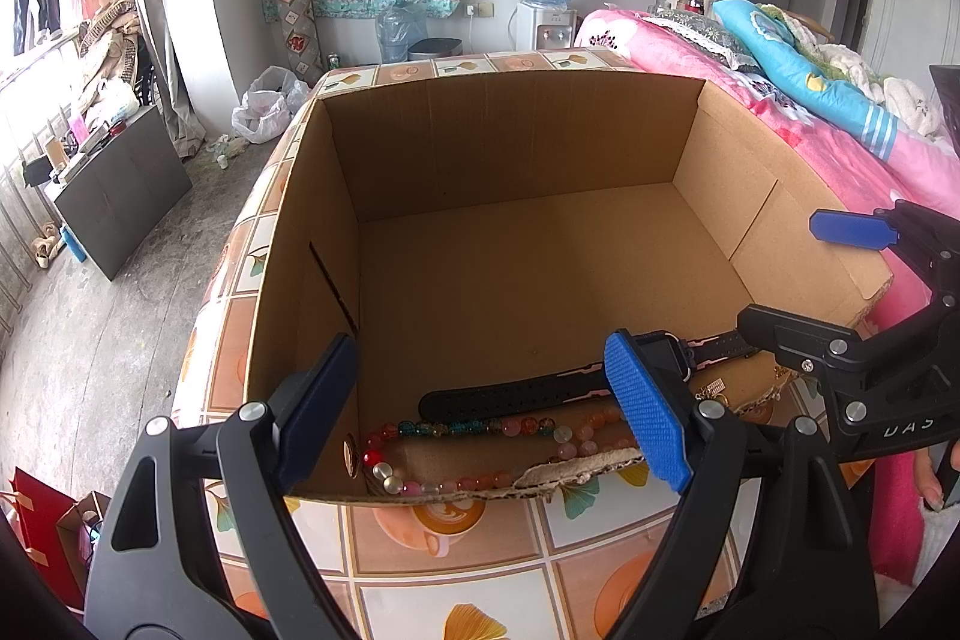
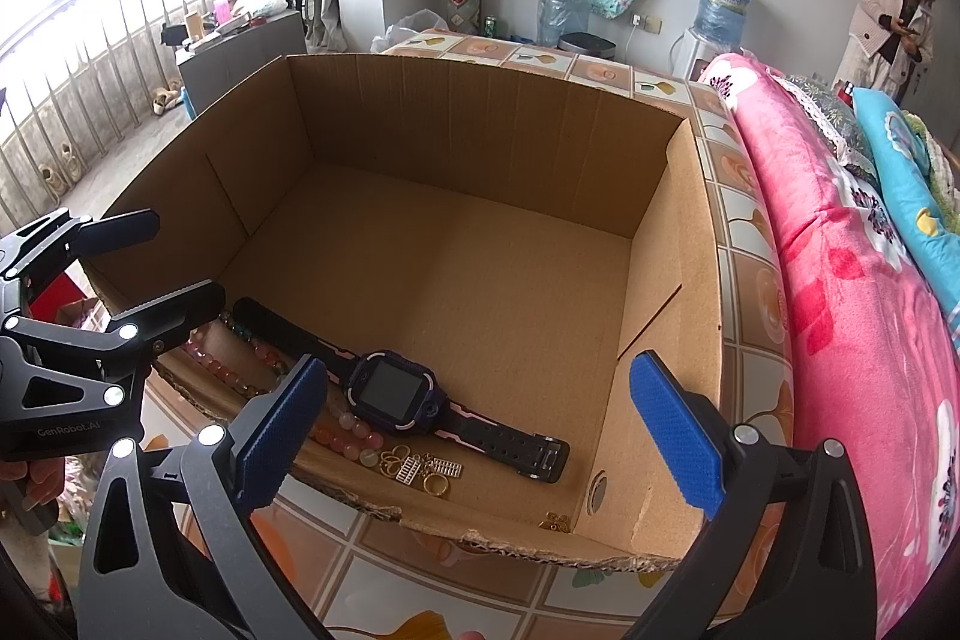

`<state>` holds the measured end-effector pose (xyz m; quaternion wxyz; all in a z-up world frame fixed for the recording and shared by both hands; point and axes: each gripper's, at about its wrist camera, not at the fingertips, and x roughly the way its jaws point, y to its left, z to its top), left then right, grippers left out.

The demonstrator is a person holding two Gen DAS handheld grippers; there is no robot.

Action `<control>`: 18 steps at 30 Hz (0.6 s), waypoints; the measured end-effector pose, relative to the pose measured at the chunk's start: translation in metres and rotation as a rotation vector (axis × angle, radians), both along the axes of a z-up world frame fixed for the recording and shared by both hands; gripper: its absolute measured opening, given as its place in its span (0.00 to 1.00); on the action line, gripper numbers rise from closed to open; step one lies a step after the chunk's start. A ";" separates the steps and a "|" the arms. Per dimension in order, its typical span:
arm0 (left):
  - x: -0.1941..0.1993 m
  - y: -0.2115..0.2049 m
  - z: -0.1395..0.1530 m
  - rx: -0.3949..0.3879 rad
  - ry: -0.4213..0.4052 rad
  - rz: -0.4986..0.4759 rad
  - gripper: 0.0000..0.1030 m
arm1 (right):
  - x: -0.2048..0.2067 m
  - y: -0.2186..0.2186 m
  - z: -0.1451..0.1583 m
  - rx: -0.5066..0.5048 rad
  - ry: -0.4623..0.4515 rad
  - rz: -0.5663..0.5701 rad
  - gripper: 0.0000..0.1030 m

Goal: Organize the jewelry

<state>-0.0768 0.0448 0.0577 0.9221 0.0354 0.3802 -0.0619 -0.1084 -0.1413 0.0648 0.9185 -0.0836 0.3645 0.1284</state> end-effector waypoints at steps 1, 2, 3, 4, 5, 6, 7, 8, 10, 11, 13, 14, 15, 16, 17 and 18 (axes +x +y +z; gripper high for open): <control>0.000 0.000 0.000 0.000 0.000 0.000 0.78 | 0.000 0.000 0.000 0.000 -0.001 0.000 0.95; 0.000 0.000 0.000 0.000 0.000 0.000 0.78 | 0.000 0.000 0.000 0.000 -0.001 0.000 0.95; 0.000 0.000 0.000 0.000 0.000 0.000 0.78 | 0.000 0.000 0.001 0.000 -0.001 -0.001 0.95; 0.000 0.000 0.000 0.000 0.000 0.001 0.78 | 0.000 0.000 0.001 0.000 -0.001 0.000 0.95; 0.000 0.000 0.000 0.000 -0.001 0.000 0.78 | 0.000 0.000 0.001 0.000 0.000 0.000 0.95; 0.000 0.000 -0.001 0.000 -0.001 0.000 0.78 | 0.000 0.000 0.000 0.000 0.000 0.000 0.95; 0.000 0.000 0.000 0.000 0.000 0.000 0.78 | 0.000 0.000 0.000 0.000 0.001 0.000 0.95; 0.000 0.000 0.000 0.000 0.000 0.000 0.78 | 0.000 0.000 0.001 0.000 0.001 -0.001 0.95; 0.000 0.000 -0.001 0.000 -0.001 0.000 0.78 | 0.000 0.000 0.001 0.000 0.002 0.001 0.95; 0.000 0.000 0.000 0.000 0.000 0.000 0.78 | -0.001 0.001 0.001 0.000 0.003 0.000 0.95; 0.000 0.000 0.000 0.000 0.000 0.000 0.78 | -0.001 0.001 0.001 0.000 0.004 0.000 0.95; 0.000 0.000 0.000 0.000 0.000 0.000 0.78 | -0.001 0.001 0.001 0.000 0.003 0.000 0.95; 0.000 0.000 0.000 0.000 0.000 0.001 0.78 | -0.001 0.001 0.001 0.000 0.002 0.000 0.95; 0.000 0.000 0.000 0.000 0.000 0.001 0.78 | -0.002 0.001 0.001 0.000 0.002 0.000 0.95; 0.000 0.000 0.000 0.000 0.000 0.000 0.78 | -0.001 0.001 0.001 0.000 0.002 0.000 0.95; 0.000 0.000 0.000 0.000 0.000 0.000 0.78 | -0.001 0.001 0.002 0.000 0.002 0.000 0.95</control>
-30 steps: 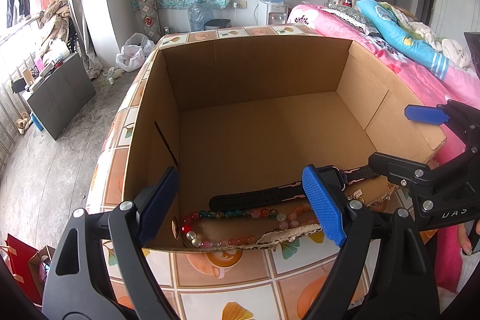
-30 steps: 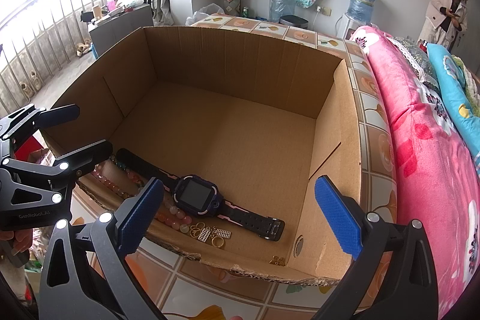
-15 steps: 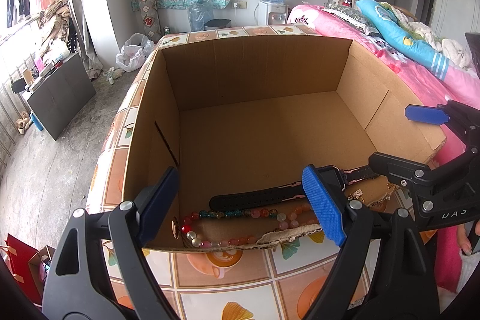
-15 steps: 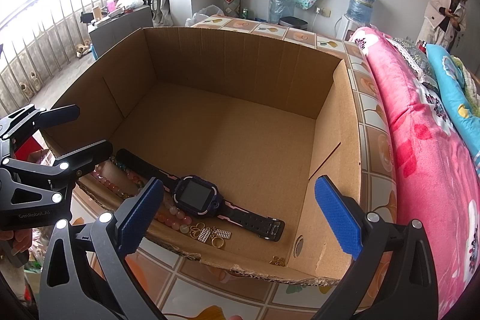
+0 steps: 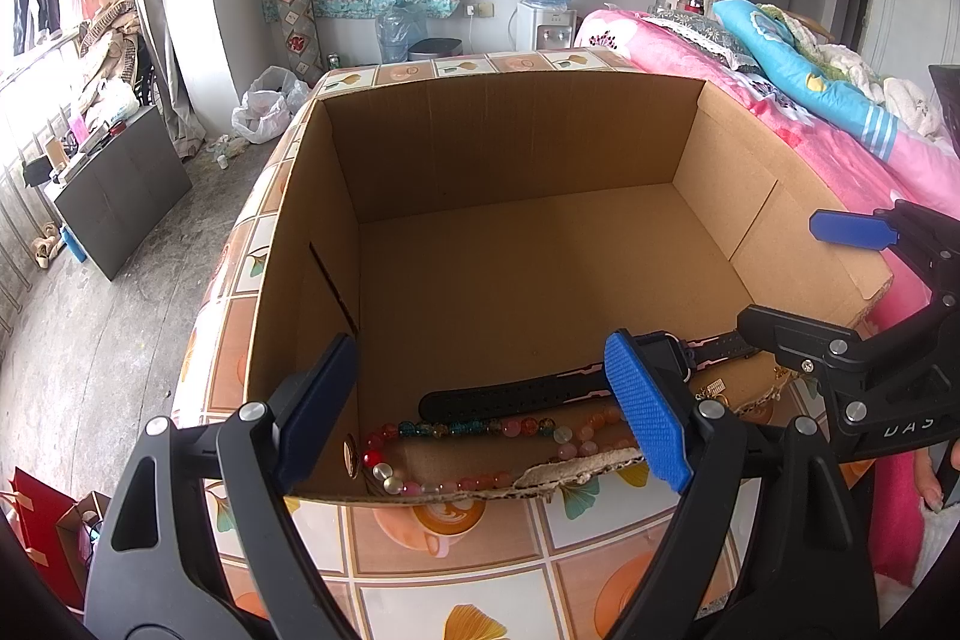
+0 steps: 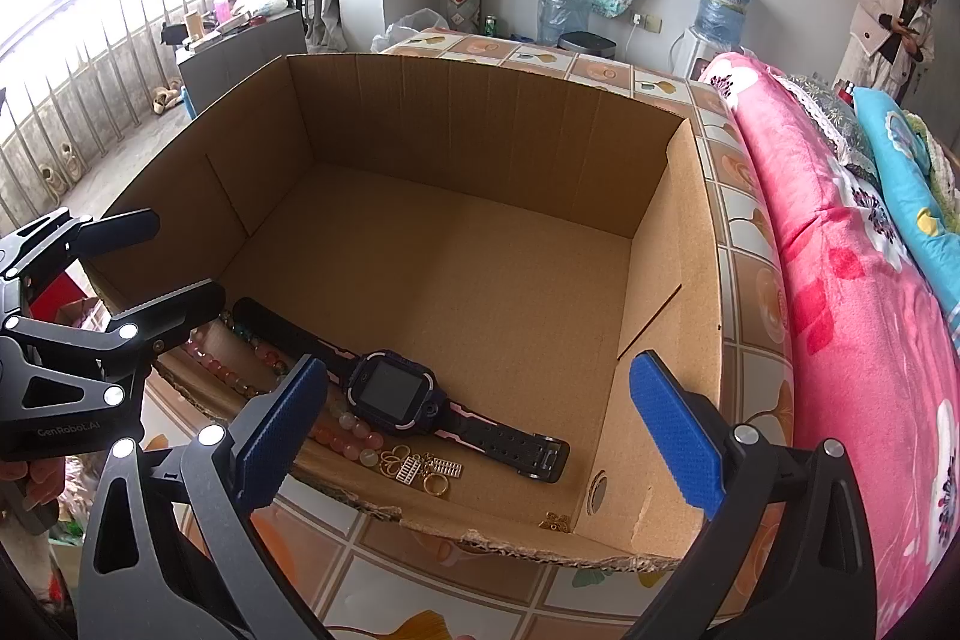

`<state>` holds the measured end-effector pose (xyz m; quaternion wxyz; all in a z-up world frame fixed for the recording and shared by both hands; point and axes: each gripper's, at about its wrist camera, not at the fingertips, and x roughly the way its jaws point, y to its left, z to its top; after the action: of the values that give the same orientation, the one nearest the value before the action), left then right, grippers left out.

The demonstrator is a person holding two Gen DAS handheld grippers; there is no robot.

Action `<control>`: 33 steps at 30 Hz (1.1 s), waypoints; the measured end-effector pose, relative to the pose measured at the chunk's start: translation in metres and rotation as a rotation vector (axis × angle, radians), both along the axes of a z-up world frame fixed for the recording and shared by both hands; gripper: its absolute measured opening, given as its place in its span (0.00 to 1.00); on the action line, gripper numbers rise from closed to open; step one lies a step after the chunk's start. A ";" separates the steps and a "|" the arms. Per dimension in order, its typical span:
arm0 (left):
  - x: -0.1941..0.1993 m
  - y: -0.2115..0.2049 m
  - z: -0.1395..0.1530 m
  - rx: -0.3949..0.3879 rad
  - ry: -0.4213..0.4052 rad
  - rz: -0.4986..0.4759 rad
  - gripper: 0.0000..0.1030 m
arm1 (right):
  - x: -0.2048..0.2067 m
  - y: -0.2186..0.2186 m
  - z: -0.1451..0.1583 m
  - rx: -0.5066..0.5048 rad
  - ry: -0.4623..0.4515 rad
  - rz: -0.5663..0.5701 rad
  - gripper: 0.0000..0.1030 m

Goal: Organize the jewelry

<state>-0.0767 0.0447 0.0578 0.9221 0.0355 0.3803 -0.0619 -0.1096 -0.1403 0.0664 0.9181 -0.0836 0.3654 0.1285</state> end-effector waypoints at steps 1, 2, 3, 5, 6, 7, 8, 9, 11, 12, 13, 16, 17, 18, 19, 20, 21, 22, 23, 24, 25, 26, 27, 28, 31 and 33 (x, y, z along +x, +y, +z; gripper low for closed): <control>0.000 0.000 0.000 0.000 0.000 0.001 0.78 | 0.000 0.000 0.000 0.000 0.000 0.000 0.95; 0.000 0.000 0.000 0.000 0.000 0.001 0.78 | 0.000 0.000 0.000 0.000 0.000 -0.001 0.95; 0.000 0.000 0.000 0.000 0.000 0.001 0.78 | 0.000 0.000 0.000 0.000 0.001 0.000 0.95; 0.000 0.000 0.000 0.000 0.000 0.001 0.78 | 0.000 0.000 0.000 0.000 0.001 -0.001 0.95; 0.000 0.000 0.000 0.000 0.000 0.000 0.78 | 0.000 0.000 0.000 0.000 0.001 0.000 0.95; 0.000 0.000 0.000 0.000 0.000 0.000 0.78 | 0.000 0.000 0.000 -0.001 0.001 0.001 0.95; 0.000 0.000 0.000 0.000 0.000 0.000 0.78 | 0.000 0.000 0.000 0.000 0.001 0.001 0.95; 0.000 0.000 0.000 0.000 0.000 0.000 0.78 | 0.000 0.000 0.000 0.000 0.000 0.000 0.95; 0.000 0.000 0.000 0.000 0.001 0.000 0.78 | 0.000 0.000 0.000 0.000 -0.001 0.000 0.95; 0.000 0.000 0.000 0.000 0.000 0.000 0.78 | 0.000 0.000 0.000 0.000 -0.001 0.000 0.95; 0.000 0.000 0.000 0.000 0.000 0.001 0.78 | 0.000 0.000 0.000 0.000 -0.001 0.000 0.95; 0.000 0.000 -0.001 0.000 0.000 0.002 0.78 | -0.001 0.000 0.001 -0.002 -0.003 0.000 0.95; 0.000 0.000 0.000 0.000 0.001 0.001 0.78 | -0.001 0.001 0.001 -0.002 -0.003 0.000 0.95; 0.000 0.000 -0.001 0.000 0.002 0.002 0.78 | -0.001 0.001 0.001 -0.002 -0.003 0.000 0.95; 0.000 0.000 -0.002 0.000 0.004 0.002 0.78 | -0.001 0.001 0.001 -0.002 -0.003 0.000 0.95; -0.001 0.000 -0.003 0.000 0.006 0.002 0.78 | -0.001 0.001 0.001 -0.002 -0.003 0.000 0.95; -0.001 0.000 -0.003 0.000 0.009 0.003 0.78 | -0.001 0.001 0.001 -0.002 -0.003 0.000 0.95; -0.001 0.000 -0.004 0.000 0.012 0.004 0.78 | -0.001 0.001 0.001 -0.002 -0.003 0.000 0.95; -0.001 0.001 -0.005 0.000 0.013 0.006 0.78 | -0.001 0.001 0.001 -0.001 -0.003 0.000 0.95; -0.001 0.002 -0.005 -0.001 0.014 0.008 0.78 | -0.001 0.001 0.001 -0.001 -0.003 -0.001 0.95; -0.001 0.002 -0.005 -0.001 0.012 0.007 0.78 | -0.001 0.001 0.001 -0.001 -0.004 0.000 0.95; -0.002 0.002 -0.005 -0.001 0.007 0.005 0.78 | -0.002 0.001 0.001 0.000 -0.005 0.000 0.95; -0.003 0.003 -0.005 -0.001 0.002 0.003 0.78 | -0.002 0.001 0.001 -0.001 -0.005 0.002 0.95; -0.004 0.003 -0.006 -0.001 -0.003 0.001 0.78 | -0.001 0.001 0.001 -0.001 -0.005 0.002 0.95; -0.001 0.001 -0.004 -0.002 0.000 0.010 0.78 | -0.001 0.000 0.001 0.000 -0.006 0.001 0.95; -0.001 0.002 -0.004 -0.003 0.004 0.015 0.78 | -0.001 0.000 0.001 0.002 -0.006 -0.001 0.95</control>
<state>-0.0775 0.0465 0.0541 0.9218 0.0312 0.3823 -0.0558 -0.1105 -0.1402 0.0670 0.9194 -0.0830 0.3625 0.1283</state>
